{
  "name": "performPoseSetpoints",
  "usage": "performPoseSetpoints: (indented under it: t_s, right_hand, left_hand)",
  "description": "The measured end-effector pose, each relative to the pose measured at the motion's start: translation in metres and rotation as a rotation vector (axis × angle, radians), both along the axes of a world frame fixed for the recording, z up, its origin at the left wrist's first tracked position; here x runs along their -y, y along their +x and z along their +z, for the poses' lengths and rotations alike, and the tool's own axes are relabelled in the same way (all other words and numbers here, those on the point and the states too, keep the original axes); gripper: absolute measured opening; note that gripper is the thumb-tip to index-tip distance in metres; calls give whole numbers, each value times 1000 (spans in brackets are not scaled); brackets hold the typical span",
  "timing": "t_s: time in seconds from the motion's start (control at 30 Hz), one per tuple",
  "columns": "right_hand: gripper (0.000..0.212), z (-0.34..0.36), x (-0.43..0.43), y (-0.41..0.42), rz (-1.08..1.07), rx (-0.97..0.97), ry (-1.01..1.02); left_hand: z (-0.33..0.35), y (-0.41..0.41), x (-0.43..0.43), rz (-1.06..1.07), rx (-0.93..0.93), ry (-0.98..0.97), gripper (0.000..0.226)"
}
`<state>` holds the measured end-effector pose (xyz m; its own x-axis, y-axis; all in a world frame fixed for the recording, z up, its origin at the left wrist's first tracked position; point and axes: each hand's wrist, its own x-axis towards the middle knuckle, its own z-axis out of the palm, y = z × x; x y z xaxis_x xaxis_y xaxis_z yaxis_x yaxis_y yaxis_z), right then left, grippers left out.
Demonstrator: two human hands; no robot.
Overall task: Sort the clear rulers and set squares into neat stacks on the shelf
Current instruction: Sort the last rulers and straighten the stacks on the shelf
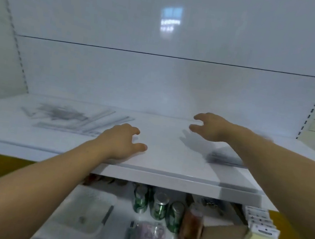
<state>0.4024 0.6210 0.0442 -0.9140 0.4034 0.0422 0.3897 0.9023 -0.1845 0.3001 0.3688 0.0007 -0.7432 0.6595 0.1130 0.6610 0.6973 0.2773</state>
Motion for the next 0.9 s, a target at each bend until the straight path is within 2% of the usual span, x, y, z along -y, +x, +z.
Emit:
performPoseSetpoints:
  t_s: [0.23,0.37,0.43,0.57,0.63,0.7,0.77,0.9]
  right_hand:
    - [64,-13,156,-127,227,35,-24]
    - [66,-28,216,-170,300,130,-42]
    - [68,-36,232,-188,306,177,-18]
    - [73,-41,252,-214,284,133,80]
    - [67,-36,253,-218,315,132,82]
    - [53,-31,248,-217,355,125,72]
    - [43,-31,241,-218,389,76,65]
    - [45,-42,231,-221,404,-98,23]
  left_hand:
    - [-4,-87,168,210,-3,-54,72]
    - [-5,-126,223,273,20,-78,67]
    - [-6,-142,235,253,26,-81,62]
    - [-8,-164,232,157,44,-88,53]
    - [-7,-170,226,136,22,-153,46]
    - [-4,-175,223,136,-20,-193,42]
    - [-3,-182,222,142,-25,-203,41]
    - [-1,-192,220,163,117,-84,24]
